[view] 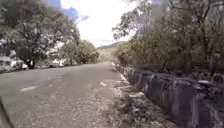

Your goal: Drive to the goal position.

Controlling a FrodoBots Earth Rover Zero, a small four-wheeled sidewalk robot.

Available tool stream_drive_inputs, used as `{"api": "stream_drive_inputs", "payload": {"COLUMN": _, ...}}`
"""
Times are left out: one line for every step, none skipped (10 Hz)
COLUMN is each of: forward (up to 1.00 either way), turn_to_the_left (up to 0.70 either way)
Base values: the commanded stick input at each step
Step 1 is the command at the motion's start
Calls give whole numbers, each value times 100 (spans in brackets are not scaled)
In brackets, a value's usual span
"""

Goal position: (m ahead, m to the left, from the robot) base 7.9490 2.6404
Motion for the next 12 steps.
{"api": "stream_drive_inputs", "payload": {"forward": 70, "turn_to_the_left": 0}}
{"api": "stream_drive_inputs", "payload": {"forward": 70, "turn_to_the_left": 0}}
{"api": "stream_drive_inputs", "payload": {"forward": 70, "turn_to_the_left": 0}}
{"api": "stream_drive_inputs", "payload": {"forward": 70, "turn_to_the_left": 0}}
{"api": "stream_drive_inputs", "payload": {"forward": 70, "turn_to_the_left": 0}}
{"api": "stream_drive_inputs", "payload": {"forward": 70, "turn_to_the_left": 0}}
{"api": "stream_drive_inputs", "payload": {"forward": 70, "turn_to_the_left": 0}}
{"api": "stream_drive_inputs", "payload": {"forward": 70, "turn_to_the_left": 0}}
{"api": "stream_drive_inputs", "payload": {"forward": 70, "turn_to_the_left": 0}}
{"api": "stream_drive_inputs", "payload": {"forward": 70, "turn_to_the_left": 0}}
{"api": "stream_drive_inputs", "payload": {"forward": 70, "turn_to_the_left": 6}}
{"api": "stream_drive_inputs", "payload": {"forward": 70, "turn_to_the_left": 17}}
